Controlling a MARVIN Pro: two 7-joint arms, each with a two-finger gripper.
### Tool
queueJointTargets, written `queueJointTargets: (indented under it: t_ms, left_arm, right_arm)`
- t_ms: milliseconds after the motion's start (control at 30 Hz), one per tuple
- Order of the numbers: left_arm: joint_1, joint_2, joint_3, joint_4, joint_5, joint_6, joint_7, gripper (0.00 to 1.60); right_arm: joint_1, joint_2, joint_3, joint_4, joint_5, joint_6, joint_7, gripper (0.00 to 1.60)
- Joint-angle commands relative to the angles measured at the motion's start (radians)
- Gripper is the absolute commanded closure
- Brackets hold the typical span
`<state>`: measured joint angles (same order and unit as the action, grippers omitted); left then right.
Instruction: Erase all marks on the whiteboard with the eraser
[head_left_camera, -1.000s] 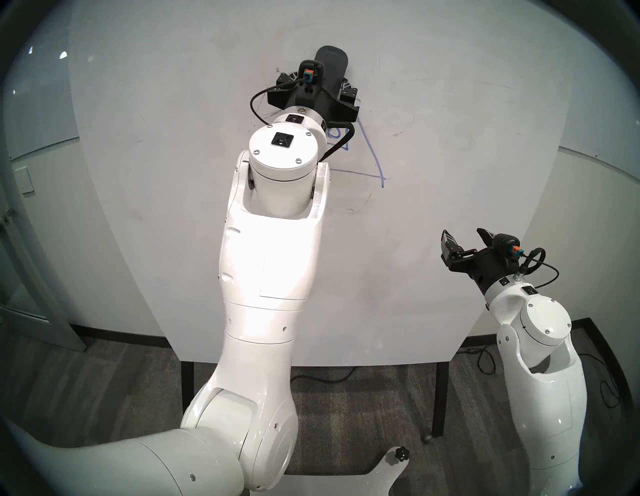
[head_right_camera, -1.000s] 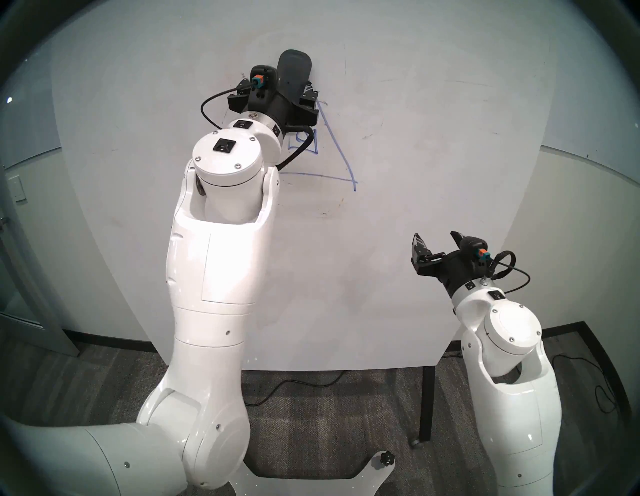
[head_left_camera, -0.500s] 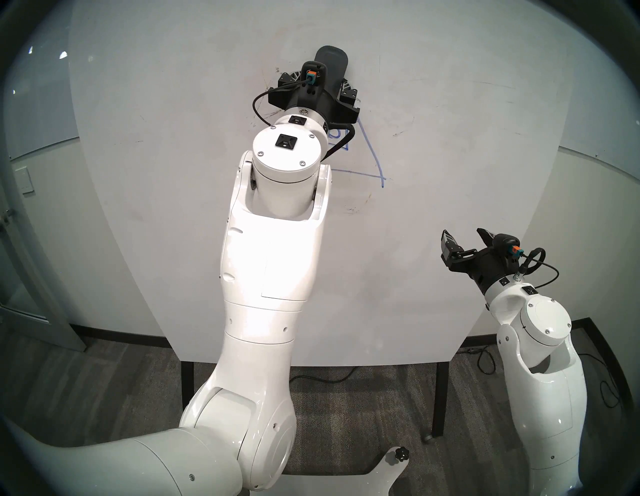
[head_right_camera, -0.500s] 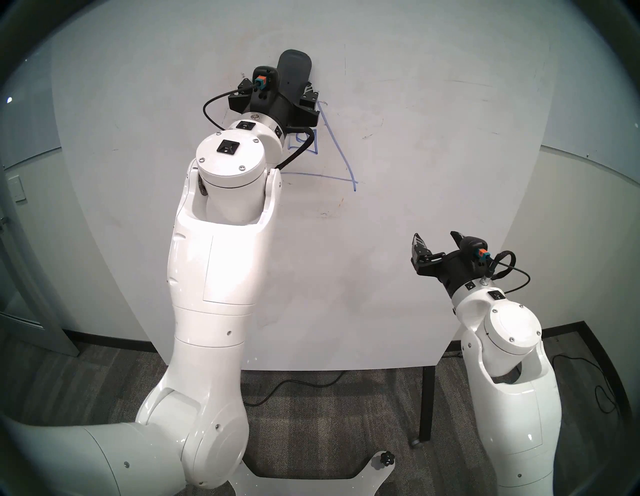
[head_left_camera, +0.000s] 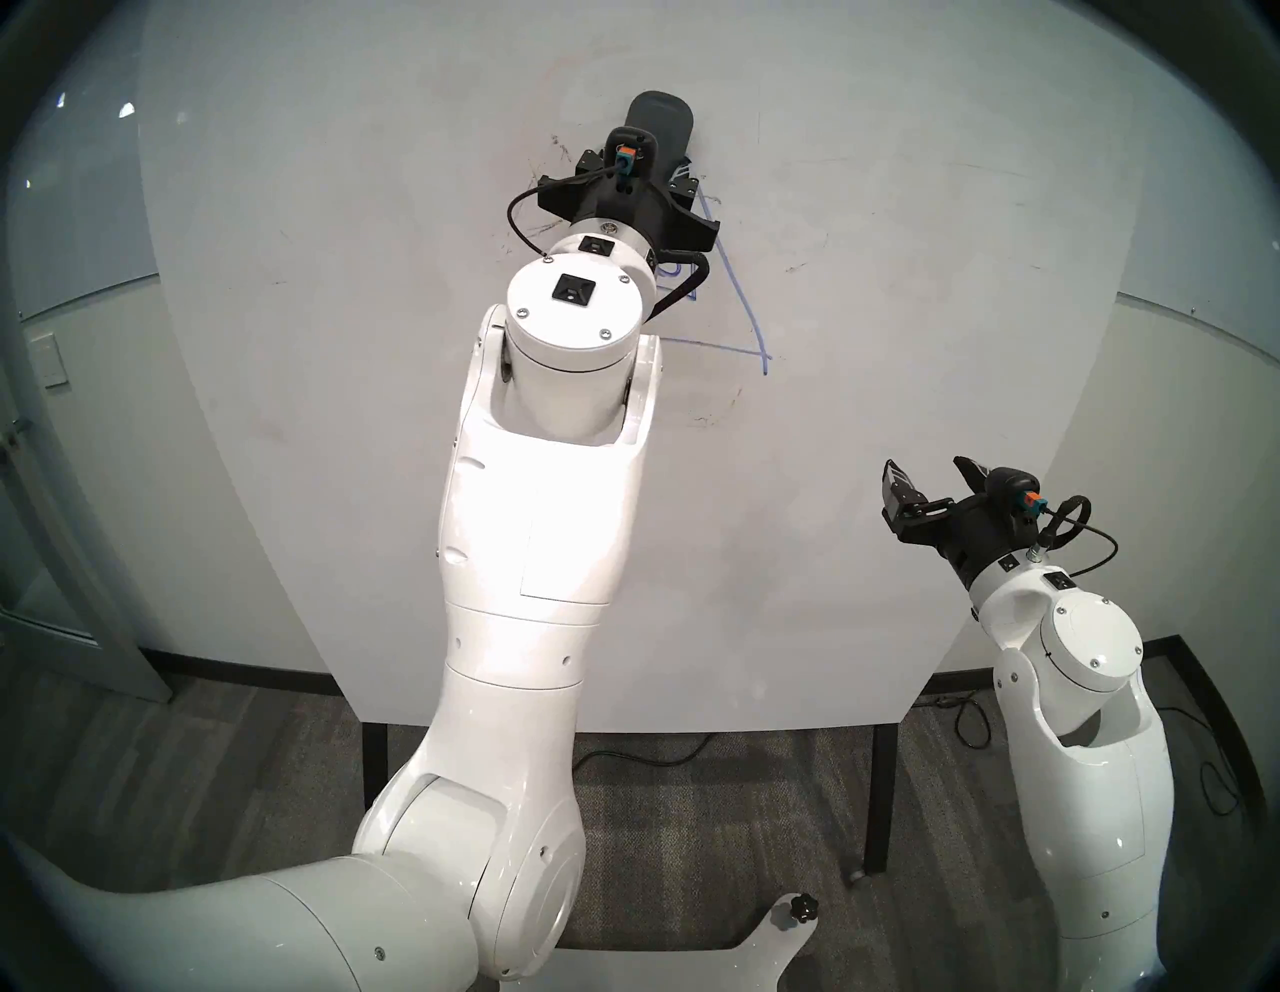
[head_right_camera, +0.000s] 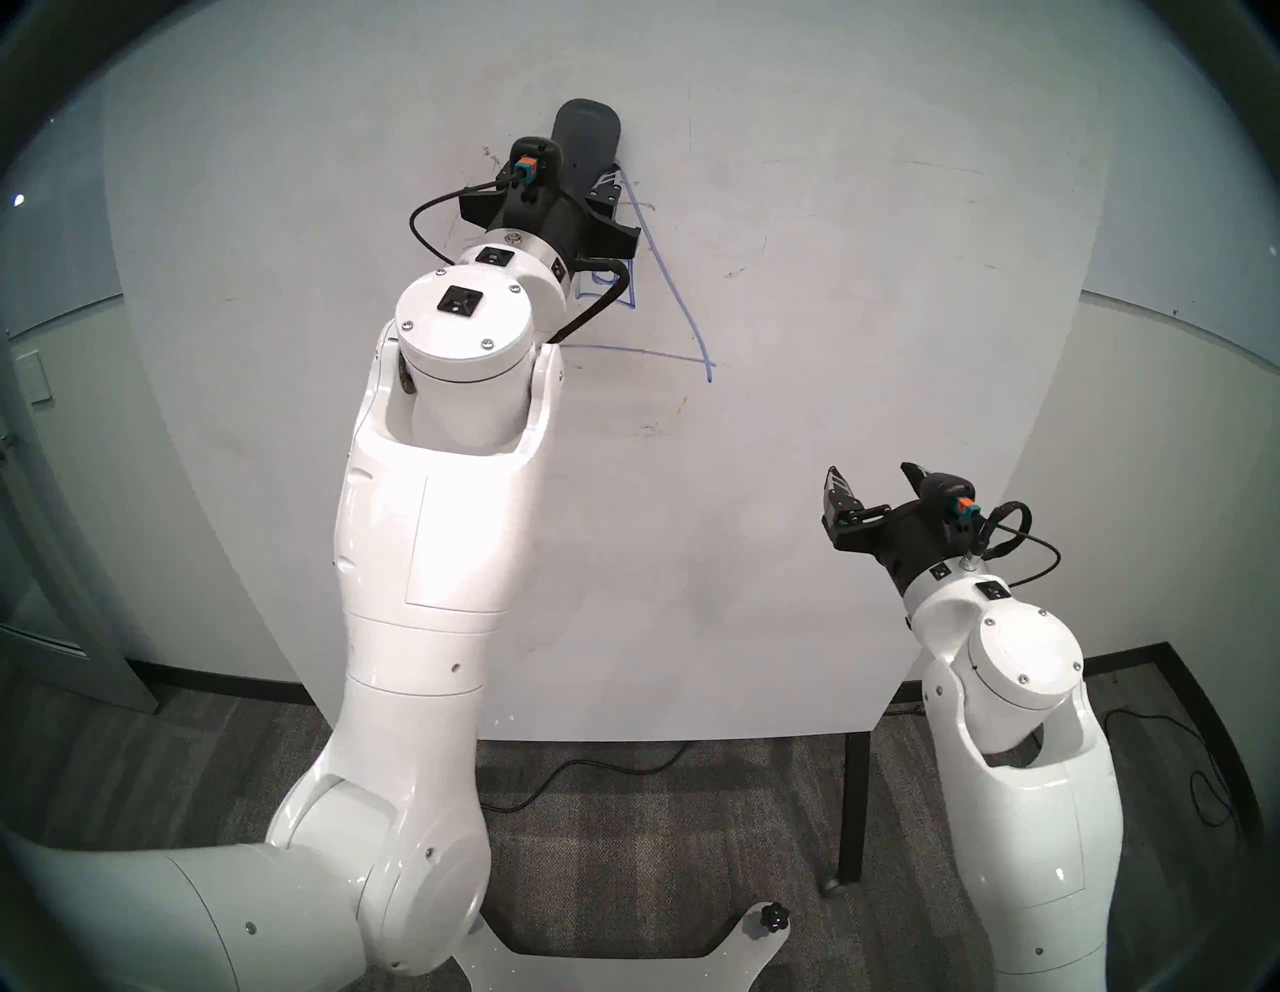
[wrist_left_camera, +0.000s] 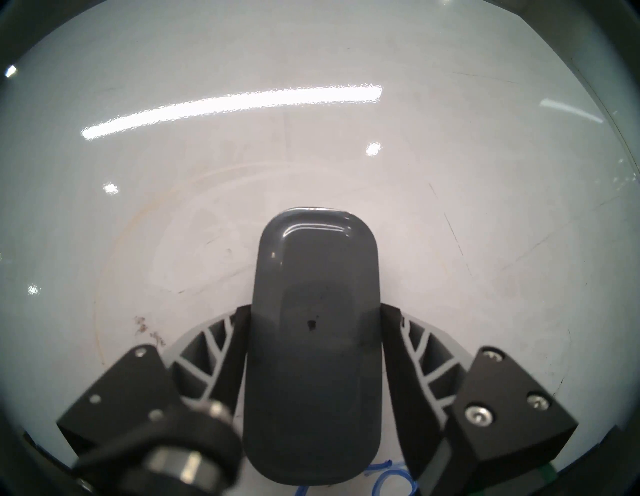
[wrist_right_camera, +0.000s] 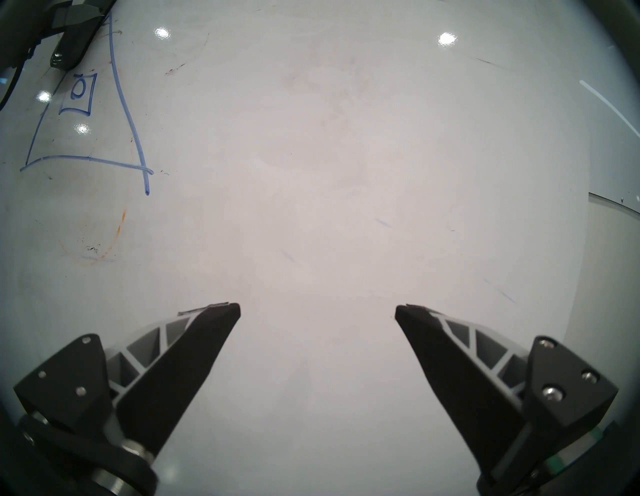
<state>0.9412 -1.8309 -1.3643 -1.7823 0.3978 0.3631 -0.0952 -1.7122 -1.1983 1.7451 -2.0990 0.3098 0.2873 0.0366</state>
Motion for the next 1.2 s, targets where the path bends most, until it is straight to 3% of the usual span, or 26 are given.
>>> queueJointTargets:
  t_ms: [0, 333, 733, 1167]
  left_arm:
    - [-0.002, 0.001, -0.009, -0.032, -0.017, 0.006, -0.015, 1.60]
    - [0.061, 0.058, 0.000, -0.084, -0.017, 0.065, -0.091, 1.60]
    - [0.109, 0.087, 0.009, -0.064, -0.016, 0.060, -0.106, 1.60]
    - [0.052, 0.069, -0.018, 0.031, -0.018, 0.048, -0.085, 1.60]
  right_arm:
    - [0.007, 0.001, -0.001, -0.023, 0.000, -0.003, 0.002, 0.00]
    - [0.007, 0.001, -0.001, -0.023, 0.000, -0.004, 0.002, 0.00]
    - [0.007, 0.001, -0.001, -0.023, 0.000, -0.003, 0.002, 0.00]
    - [0.007, 0.001, -0.001, -0.023, 0.000, -0.004, 0.002, 0.00]
